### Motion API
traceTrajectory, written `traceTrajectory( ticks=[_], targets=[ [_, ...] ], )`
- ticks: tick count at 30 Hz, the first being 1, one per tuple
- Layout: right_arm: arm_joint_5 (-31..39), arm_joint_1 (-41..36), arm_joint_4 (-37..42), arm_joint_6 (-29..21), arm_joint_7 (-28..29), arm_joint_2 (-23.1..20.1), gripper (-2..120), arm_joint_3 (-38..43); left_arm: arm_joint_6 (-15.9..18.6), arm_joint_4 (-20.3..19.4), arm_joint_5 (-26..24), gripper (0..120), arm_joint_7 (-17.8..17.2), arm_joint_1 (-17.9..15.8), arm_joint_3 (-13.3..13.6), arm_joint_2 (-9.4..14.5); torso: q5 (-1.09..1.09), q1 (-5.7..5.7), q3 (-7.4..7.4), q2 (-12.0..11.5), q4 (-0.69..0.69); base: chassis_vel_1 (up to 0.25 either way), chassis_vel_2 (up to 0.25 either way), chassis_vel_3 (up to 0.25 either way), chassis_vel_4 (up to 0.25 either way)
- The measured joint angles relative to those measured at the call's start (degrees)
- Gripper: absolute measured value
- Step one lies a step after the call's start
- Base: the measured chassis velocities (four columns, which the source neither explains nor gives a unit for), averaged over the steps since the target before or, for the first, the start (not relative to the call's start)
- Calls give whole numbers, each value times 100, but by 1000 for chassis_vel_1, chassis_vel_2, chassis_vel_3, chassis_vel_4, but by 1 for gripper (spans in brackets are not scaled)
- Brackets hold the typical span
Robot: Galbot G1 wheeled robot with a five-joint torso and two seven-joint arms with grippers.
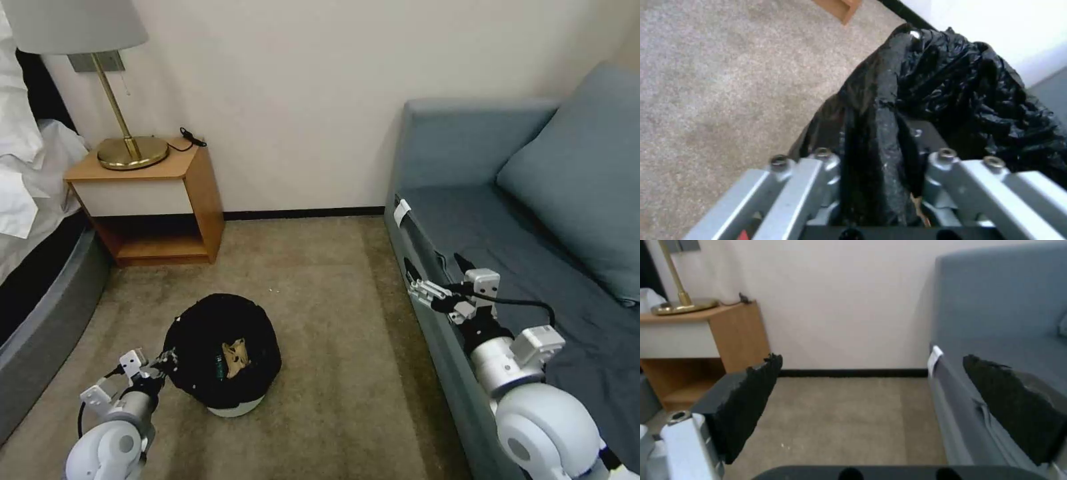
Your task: Pick up the trash bin, then pick up the garbage on the floor and place it into the trash bin.
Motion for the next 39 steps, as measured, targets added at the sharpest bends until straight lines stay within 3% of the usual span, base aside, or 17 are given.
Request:
traceTrajectory(
  ticks=[7,10,12,16,18,19,20,24,26,27,30,31,34,39],
  targets=[
    [-285,-429,74,51,-134,265,100,14,-47,38,65,56,24,-2,5,3,0,0,0,0,0,0,0,0,0],
    [-383,-617,131,33,-160,404,100,9,-109,-98,262,74,80,88,-45,8,-2,0,0,0,0,0,0,0,0],
    [-389,-631,137,23,-160,414,100,9,-109,-143,295,77,80,109,-57,8,-2,0,0,0,0,0,0,0,0],
    [-455,-762,179,-66,-178,457,100,34,-106,-556,588,90,112,324,-201,-25,-1,0,0,0,0,0,0,0,0],
    [-547,-917,207,-231,-194,464,100,53,-63,-942,997,98,226,512,-379,-62,0,0,0,0,0,0,0,0,0],
    [-556,-932,207,-241,-194,463,100,52,-62,-993,1083,99,239,533,-408,-67,0,0,0,0,0,0,0,0,0],
    [-626,-998,204,-257,-197,455,100,25,-129,-1225,1629,100,343,614,-527,-81,-1,0,0,0,0,0,0,0,0],
    [-629,-993,154,-122,-257,483,100,-15,-435,-1501,2162,100,578,719,-562,-88,0,0,0,0,0,0,0,0,0],
    [-677,-951,101,47,-372,511,100,-17,-752,-1644,2510,100,718,781,-487,-143,1,0,0,0,0,0,0,0,0],
    [-770,-925,77,111,-425,557,100,-9,-1086,-1691,2837,100,787,806,-391,-226,0,0,0,0,1,0,0,0,0],
    [-829,-913,55,180,-468,596,100,-11,-1327,-1716,3046,100,803,820,-293,-301,0,0,0,0,0,0,0,0,0],
    [-980,-904,9,330,-496,663,100,-58,-1507,-1811,3345,100,759,860,-107,-497,-1,0,0,0,0,0,0,0,0],
    [-1168,-915,-42,492,-551,763,100,-113,-1623,-1900,3558,100,688,879,23,-674,0,0,0,0,0,0,0,0,0],
    [-1513,-830,-157,586,-569,985,100,-213,-1860,-1963,3921,100,630,944,78,-836,-1,0,0,0,-1,0,0,0,0]
  ],
)
